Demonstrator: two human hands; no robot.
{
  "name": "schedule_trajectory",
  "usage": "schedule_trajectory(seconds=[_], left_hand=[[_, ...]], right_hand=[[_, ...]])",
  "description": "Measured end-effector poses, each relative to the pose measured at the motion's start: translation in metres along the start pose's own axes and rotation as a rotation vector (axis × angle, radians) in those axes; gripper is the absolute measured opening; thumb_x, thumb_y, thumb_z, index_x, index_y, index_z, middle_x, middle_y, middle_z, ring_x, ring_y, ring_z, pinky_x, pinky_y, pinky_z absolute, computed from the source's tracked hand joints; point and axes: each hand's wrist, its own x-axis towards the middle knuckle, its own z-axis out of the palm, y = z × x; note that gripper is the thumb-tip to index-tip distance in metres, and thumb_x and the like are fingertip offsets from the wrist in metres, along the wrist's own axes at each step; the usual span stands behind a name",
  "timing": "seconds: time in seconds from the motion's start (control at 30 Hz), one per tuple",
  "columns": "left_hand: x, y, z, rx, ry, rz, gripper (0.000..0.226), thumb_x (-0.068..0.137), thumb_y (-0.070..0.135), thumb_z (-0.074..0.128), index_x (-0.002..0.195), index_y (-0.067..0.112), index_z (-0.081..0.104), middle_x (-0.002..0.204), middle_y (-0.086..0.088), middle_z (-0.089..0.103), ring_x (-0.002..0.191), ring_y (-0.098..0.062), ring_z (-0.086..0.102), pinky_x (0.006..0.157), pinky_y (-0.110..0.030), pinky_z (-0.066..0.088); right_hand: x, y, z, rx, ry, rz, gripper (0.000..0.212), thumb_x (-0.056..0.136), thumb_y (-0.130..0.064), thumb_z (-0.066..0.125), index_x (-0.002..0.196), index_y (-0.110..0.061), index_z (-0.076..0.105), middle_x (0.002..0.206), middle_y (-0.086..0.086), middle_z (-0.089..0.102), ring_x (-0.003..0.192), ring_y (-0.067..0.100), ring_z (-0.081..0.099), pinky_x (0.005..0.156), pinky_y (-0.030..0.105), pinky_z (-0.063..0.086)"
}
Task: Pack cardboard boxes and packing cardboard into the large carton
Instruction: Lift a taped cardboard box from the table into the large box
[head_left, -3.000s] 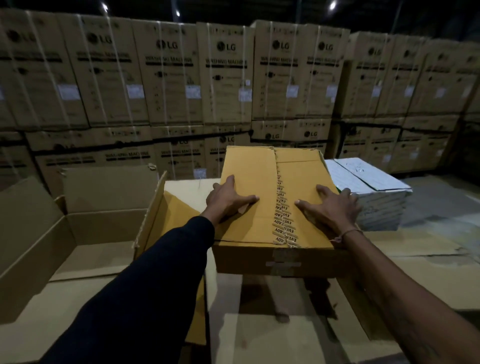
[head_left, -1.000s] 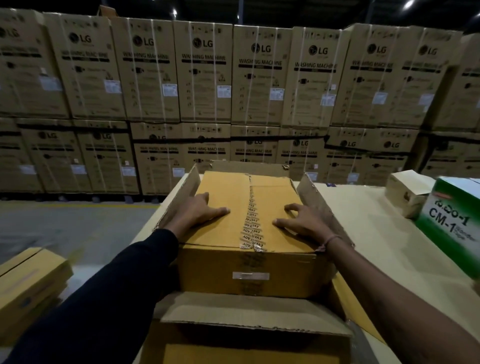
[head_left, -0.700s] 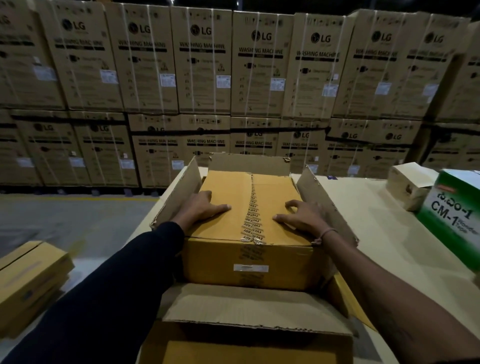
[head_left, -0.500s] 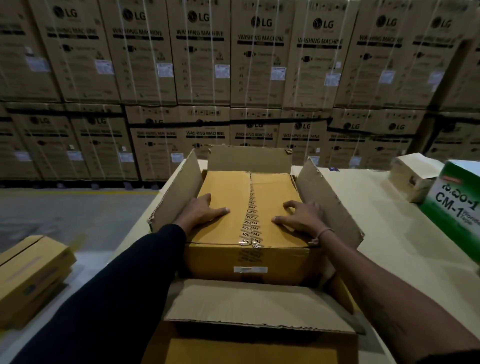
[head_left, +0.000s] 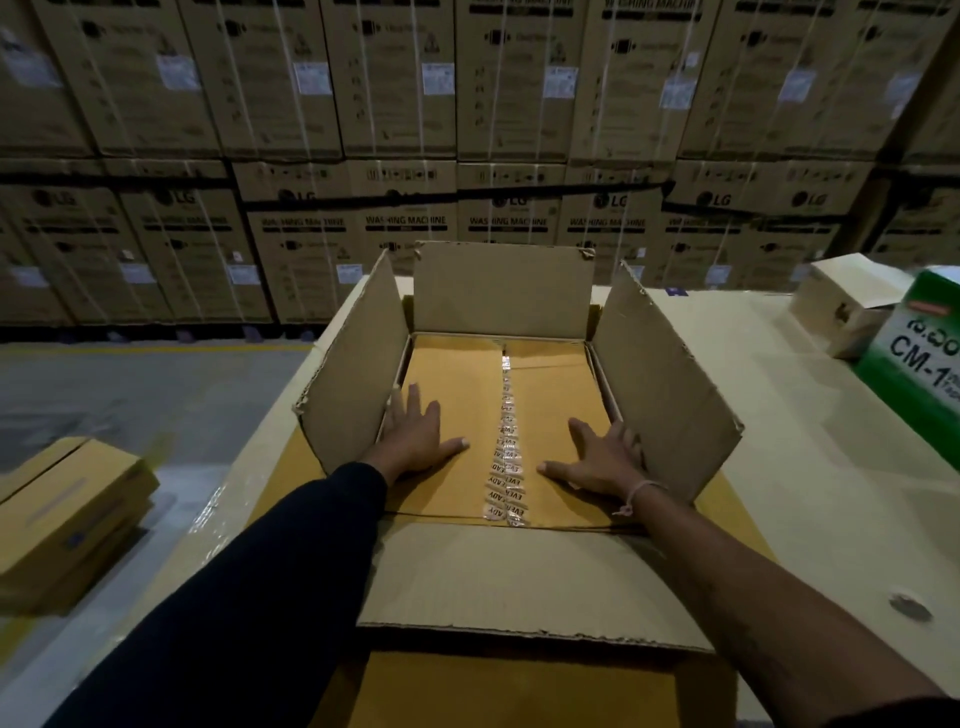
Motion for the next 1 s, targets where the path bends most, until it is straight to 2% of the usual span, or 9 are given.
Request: schedule_trajectory(seconds=[0.07,0.23,0.37,0.5,0.57,0.67,0.77,0.9,1.0], left_hand=[[0.004,0.011,0.003,0.147,0.05,0.157,0.061,0.098,0.061,0.052,0.143,0.02,0.046,0.171,-0.019,-0.014,0.154,-0.046,-0.021,0.123,-0.066,-0.007],[0.009,0.05,0.011,0.287,-0.03,0.626,0.054,0.106,0.056,0.036,0.15,0.028,0.048,0.167,-0.006,0.03,0.16,-0.031,0.002,0.125,-0.057,-0.009],[0.01,0.074,0.002,0.461,-0.014,0.69,0.056,0.104,0.062,0.033,0.13,0.021,0.061,0.132,-0.009,0.058,0.133,-0.025,0.05,0.126,-0.054,-0.003],[0.011,0.079,-0.024,0.67,0.044,0.726,0.058,0.104,0.063,0.032,0.112,0.022,0.072,0.118,-0.005,0.062,0.122,-0.021,0.053,0.128,-0.056,0.007],[0.011,0.082,-0.046,0.729,0.13,0.739,0.058,0.104,0.062,0.035,0.106,0.021,0.075,0.114,-0.005,0.063,0.117,-0.021,0.052,0.125,-0.053,0.019],[0.011,0.084,-0.087,0.778,0.228,0.709,0.045,0.101,0.053,0.048,0.101,0.018,0.075,0.104,-0.005,0.067,0.104,-0.021,0.056,0.108,-0.043,0.04],[0.006,0.073,-0.126,0.802,0.193,0.548,0.019,0.096,0.038,0.064,0.105,0.023,0.072,0.114,-0.001,0.065,0.111,-0.022,0.055,0.097,-0.036,0.045],[-0.007,0.041,-0.158,0.801,0.137,0.282,0.029,0.095,0.013,0.064,0.123,0.02,0.064,0.134,-0.004,0.061,0.126,-0.026,0.056,0.107,-0.043,0.046],[-0.017,0.006,-0.16,0.857,-0.001,0.086,0.031,0.098,0.009,0.056,0.126,0.018,0.061,0.141,-0.008,0.057,0.134,-0.032,0.052,0.116,-0.054,0.038]], right_hand=[[0.0,-0.001,0.004,0.022,0.01,0.013,0.117,0.066,-0.094,0.06,0.162,-0.045,0.015,0.168,0.017,-0.002,0.153,0.05,0.004,0.122,0.061,0.021],[0.0,-0.001,0.007,0.065,0.063,-0.018,0.111,0.073,-0.088,0.062,0.163,-0.039,0.02,0.169,0.014,-0.003,0.154,0.046,0.002,0.122,0.059,0.019],[0.0,-0.002,0.002,0.044,0.112,-0.078,0.088,0.082,-0.077,0.065,0.152,-0.031,0.04,0.167,0.008,0.01,0.153,0.039,0.011,0.12,0.054,0.026],[-0.001,-0.01,-0.006,-0.11,0.161,-0.169,0.066,0.086,-0.074,0.06,0.132,-0.027,0.057,0.153,0.008,0.037,0.142,0.031,0.031,0.113,0.046,0.032],[-0.001,-0.019,-0.011,-0.14,0.137,-0.22,0.069,0.088,-0.072,0.06,0.14,-0.026,0.057,0.158,0.008,0.035,0.145,0.032,0.029,0.118,0.048,0.027],[-0.001,-0.038,-0.021,-0.194,0.054,-0.33,0.08,0.092,-0.071,0.058,0.159,-0.031,0.041,0.167,0.006,0.026,0.151,0.033,0.024,0.123,0.049,0.025],[-0.004,-0.063,-0.025,-0.235,-0.044,-0.472,0.071,0.096,-0.068,0.054,0.16,-0.04,0.037,0.171,0.0,0.021,0.155,0.032,0.016,0.124,0.051,0.021],[-0.011,-0.101,-0.016,-0.401,-0.136,-0.615,0.059,0.102,-0.066,0.041,0.156,-0.042,0.044,0.171,-0.003,0.026,0.157,0.029,0.009,0.125,0.05,0.013],[-0.014,-0.116,-0.004,-0.614,-0.165,-0.647,0.058,0.105,-0.062,0.033,0.148,-0.031,0.058,0.161,0.003,0.044,0.156,0.029,0.019,0.125,0.053,0.006]])
